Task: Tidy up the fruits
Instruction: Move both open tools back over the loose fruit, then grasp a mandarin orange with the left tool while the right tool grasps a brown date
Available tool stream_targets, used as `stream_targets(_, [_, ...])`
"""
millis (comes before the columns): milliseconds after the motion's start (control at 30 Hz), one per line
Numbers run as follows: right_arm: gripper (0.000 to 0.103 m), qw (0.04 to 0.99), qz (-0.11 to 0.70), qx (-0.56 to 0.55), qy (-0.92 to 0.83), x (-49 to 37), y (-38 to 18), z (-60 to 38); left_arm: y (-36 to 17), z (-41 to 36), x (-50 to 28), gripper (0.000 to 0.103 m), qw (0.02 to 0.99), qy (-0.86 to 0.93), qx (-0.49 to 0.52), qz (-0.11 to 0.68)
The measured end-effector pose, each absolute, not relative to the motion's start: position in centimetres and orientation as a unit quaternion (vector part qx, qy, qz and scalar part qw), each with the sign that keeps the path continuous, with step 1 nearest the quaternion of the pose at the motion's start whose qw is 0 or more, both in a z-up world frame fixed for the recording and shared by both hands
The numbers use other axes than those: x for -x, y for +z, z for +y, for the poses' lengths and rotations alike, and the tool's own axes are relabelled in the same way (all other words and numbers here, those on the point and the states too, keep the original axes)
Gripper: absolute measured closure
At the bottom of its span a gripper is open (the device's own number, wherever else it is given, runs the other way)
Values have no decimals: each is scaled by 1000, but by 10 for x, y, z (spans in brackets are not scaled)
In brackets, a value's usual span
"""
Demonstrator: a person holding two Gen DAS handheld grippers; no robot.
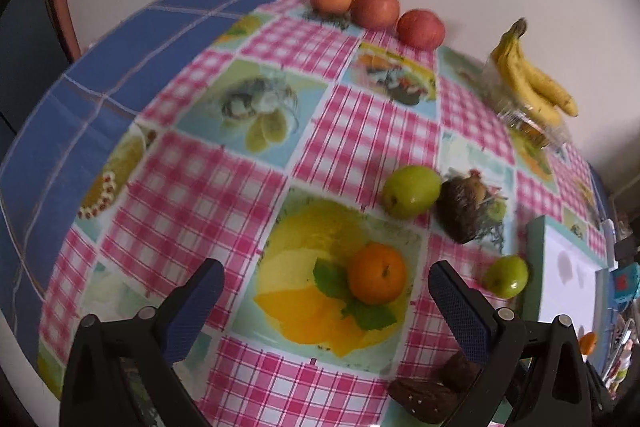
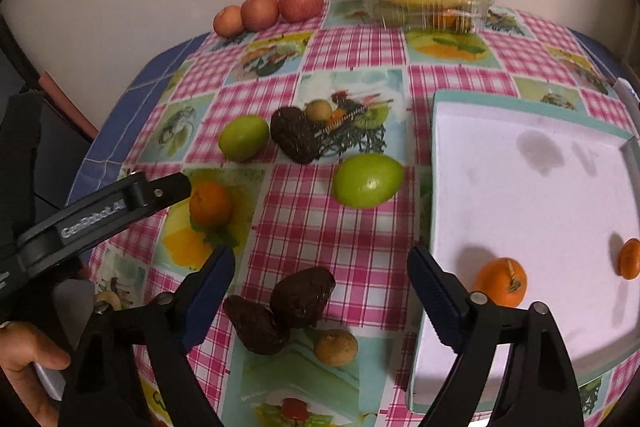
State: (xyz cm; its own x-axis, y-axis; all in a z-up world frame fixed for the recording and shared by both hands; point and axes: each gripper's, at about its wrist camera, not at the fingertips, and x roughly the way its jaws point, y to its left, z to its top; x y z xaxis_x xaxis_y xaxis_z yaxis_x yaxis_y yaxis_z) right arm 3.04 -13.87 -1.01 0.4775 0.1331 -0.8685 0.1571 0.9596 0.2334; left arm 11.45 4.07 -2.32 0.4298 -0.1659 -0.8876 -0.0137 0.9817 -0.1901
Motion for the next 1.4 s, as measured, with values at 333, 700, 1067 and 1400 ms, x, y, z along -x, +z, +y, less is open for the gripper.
stream_targets(333, [42, 825, 551, -123, 5, -32, -37, -124, -44, 36, -120, 6, 828, -46, 101, 550])
stream_targets(700, [59, 820, 555, -142, 9, -32, -43, -129, -51, 27, -124, 48, 815, -93, 137, 555])
stream_targets(1067, [59, 830, 530, -172, -8, -26, -29, -151, -47, 31, -125, 63, 813, -94, 157, 553])
stream_targets(1400, [59, 846, 493, -199, -33, -18, -3, -185, -32, 53, -120, 64, 816, -66, 195, 540])
